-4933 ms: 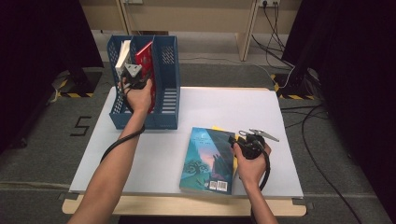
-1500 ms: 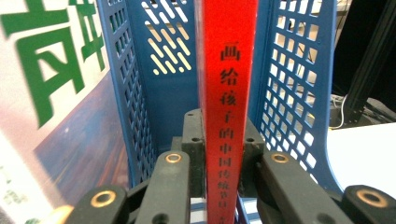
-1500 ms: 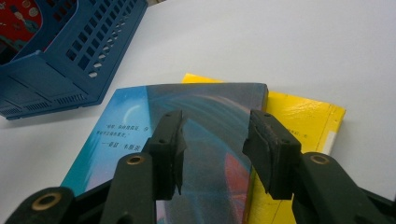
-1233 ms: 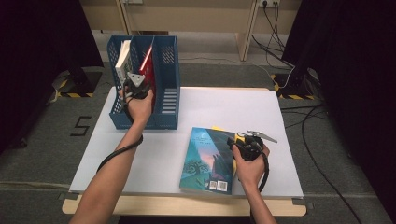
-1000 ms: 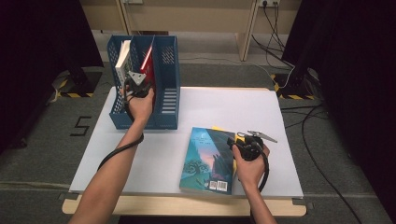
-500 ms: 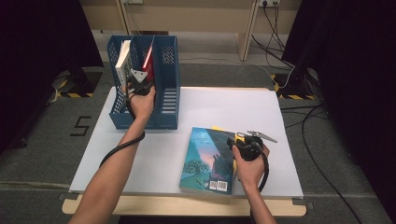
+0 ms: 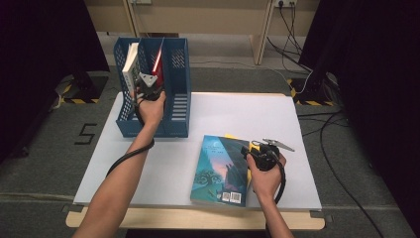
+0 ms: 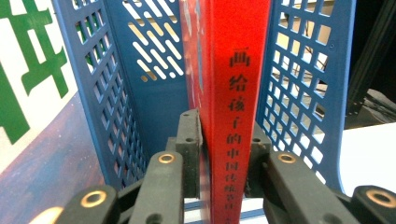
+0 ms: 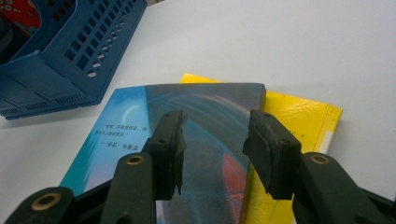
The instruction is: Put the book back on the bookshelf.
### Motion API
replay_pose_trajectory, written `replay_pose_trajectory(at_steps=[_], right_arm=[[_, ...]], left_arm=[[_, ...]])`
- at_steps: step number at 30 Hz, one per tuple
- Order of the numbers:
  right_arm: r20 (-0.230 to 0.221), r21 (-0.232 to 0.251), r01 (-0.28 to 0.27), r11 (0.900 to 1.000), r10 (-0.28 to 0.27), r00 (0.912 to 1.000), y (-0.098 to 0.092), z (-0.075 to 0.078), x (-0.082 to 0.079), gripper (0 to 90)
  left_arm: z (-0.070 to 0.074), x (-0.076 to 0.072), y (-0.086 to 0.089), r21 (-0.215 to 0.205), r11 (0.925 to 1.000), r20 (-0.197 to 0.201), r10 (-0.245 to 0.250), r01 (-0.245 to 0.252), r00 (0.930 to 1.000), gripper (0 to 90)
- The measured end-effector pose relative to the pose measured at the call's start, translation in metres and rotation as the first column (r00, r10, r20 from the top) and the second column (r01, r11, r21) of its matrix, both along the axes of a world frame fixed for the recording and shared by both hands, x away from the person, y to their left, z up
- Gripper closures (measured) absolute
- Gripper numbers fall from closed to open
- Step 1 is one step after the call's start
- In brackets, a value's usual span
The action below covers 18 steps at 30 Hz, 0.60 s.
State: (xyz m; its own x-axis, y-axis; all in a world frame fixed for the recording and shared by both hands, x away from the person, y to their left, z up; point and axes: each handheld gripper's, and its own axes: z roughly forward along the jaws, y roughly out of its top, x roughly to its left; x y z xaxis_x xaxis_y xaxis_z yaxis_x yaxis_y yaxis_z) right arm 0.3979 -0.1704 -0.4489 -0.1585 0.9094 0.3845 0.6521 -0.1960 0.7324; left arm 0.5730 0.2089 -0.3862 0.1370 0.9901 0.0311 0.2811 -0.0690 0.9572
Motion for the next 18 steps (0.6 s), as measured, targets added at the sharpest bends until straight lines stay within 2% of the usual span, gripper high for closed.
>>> replay_pose_trajectory(at_steps=[3, 5, 8, 11, 18], right_arm=[[-0.011, 0.008, 0.004, 1.0, -0.004, 0.9999, 0.001, 0.0, -0.001, 56.3], [0.001, -0.003, -0.006, 1.0, 0.006, 1.0, 0.0, -0.001, -0.001, 56.3], [-0.011, 0.006, 0.004, 1.0, -0.004, 0.9999, 0.001, 0.0, -0.002, 56.2], [-0.001, -0.002, 0.004, 1.0, -0.004, 1.0, 0.001, 0.0, -0.002, 56.1], [0.0, -0.001, 0.004, 1.0, -0.004, 1.0, 0.0, 0.001, -0.003, 56.1]], left_arm=[[0.001, -0.001, 0.001, -0.009, 0.9999, 0.006, -0.013, 0.013, 0.9999, 69.4], [0.002, -0.003, 0.0, -0.012, 0.9998, 0.012, -0.015, 0.016, 0.9998, 66.4], [0.001, -0.005, 0.0, -0.012, 0.9997, 0.009, -0.022, 0.022, 0.9997, 62.1], [0.001, -0.008, 0.0, -0.011, 0.9997, 0.01, -0.022, 0.022, 0.9997, 58.4], [0.0, -0.014, 0.002, -0.008, 0.9998, 0.019, -0.018, 0.019, 0.9997, 54.1]])
